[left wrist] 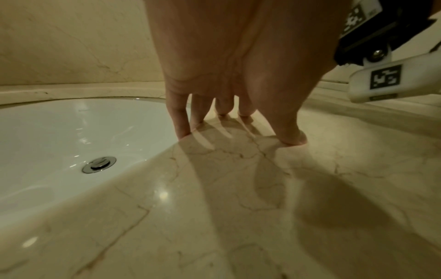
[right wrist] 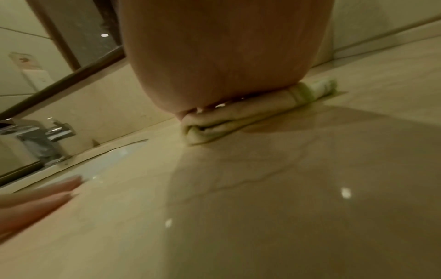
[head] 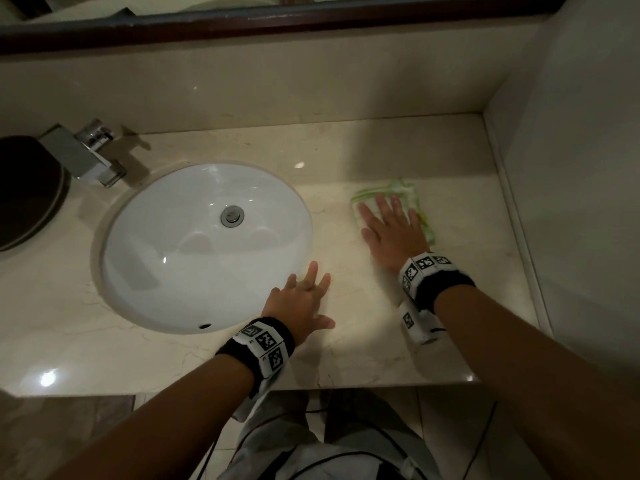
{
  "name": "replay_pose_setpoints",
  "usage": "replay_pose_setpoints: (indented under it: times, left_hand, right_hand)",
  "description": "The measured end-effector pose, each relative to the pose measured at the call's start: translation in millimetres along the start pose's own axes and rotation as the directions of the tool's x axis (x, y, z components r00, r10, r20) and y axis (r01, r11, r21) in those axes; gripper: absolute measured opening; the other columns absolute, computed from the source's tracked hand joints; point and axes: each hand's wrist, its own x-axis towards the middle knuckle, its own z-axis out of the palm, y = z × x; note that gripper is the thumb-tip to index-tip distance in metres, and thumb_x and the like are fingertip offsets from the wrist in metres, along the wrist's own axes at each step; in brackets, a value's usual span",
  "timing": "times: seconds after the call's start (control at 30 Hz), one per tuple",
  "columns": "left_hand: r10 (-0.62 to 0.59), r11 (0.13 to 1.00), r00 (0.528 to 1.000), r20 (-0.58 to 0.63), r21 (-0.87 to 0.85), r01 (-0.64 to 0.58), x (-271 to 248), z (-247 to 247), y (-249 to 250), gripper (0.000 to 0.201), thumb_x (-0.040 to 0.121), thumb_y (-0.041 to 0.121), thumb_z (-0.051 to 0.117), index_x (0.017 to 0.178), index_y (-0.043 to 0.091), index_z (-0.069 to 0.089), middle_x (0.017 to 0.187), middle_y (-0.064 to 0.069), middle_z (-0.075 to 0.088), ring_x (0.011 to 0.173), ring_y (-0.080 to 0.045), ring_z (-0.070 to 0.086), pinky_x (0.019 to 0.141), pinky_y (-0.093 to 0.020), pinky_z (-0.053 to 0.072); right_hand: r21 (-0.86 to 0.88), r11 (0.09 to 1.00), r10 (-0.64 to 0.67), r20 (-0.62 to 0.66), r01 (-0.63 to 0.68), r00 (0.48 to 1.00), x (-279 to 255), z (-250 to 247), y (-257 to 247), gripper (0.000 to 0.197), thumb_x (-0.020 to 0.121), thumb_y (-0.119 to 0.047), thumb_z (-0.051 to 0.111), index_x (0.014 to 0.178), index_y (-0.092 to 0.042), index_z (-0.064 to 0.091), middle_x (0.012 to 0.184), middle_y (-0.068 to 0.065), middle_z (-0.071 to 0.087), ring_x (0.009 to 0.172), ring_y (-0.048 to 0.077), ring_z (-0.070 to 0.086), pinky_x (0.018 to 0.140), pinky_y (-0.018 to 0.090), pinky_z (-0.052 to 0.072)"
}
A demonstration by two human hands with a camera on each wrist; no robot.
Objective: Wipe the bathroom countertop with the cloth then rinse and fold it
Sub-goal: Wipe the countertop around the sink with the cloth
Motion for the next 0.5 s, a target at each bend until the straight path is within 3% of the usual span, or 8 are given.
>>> replay_pose_setpoints:
  times: [0.1, 0.27, 0.5]
  left_hand:
    - [-0.001, 1.0, 1.0, 0.002, 0.002, 0.001, 0, -1, 0, 0.089, 0.089, 0.065, 0.046, 0.153, 0.029, -0.004, 0.16, 0.002, -0.019, 0.147, -0.034, 0.01, 0.109, -0.049, 0.035]
    - [0.009, 1.0, 1.0, -0.025, 0.024, -0.008, -1, 1, -1, 0.089, 0.088, 0.067, 0.044, 0.153, 0.029, -0.003, 0.161, 0.001, -0.017, 0.145, -0.033, 0.014, 0.105, -0.048, 0.039]
    - [-0.007, 1.0, 1.0, -0.021, 0.002, 0.007, -1, 2, 0, 0.089, 0.088, 0.068, 0.044, 0.153, 0.032, -0.005, 0.16, 0.003, -0.019, 0.147, -0.032, 0.011, 0.107, -0.049, 0.036]
  right_hand:
    - [0.024, 0.992, 0.128, -0.042, -0.127, 0.991, -2, -7, 36, 0.055, 0.101, -0.05, 0.022, 0.151, -0.045, 0.0, 0.162, 0.001, -0.015, 0.148, 0.026, -0.014, 0.118, 0.05, -0.005]
    - [0.101, 0.924, 0.373, -0.033, -0.368, 0.927, -13, -22, 96, 0.059, 0.099, -0.05, 0.026, 0.151, -0.045, -0.003, 0.161, 0.007, -0.019, 0.147, 0.028, -0.017, 0.118, 0.05, -0.004]
    - [0.166, 0.869, 0.481, -0.052, -0.467, 0.875, 4, -19, 76, 0.054, 0.101, -0.044, 0.015, 0.152, -0.043, -0.003, 0.161, 0.004, -0.018, 0.147, 0.028, -0.019, 0.117, 0.054, -0.009]
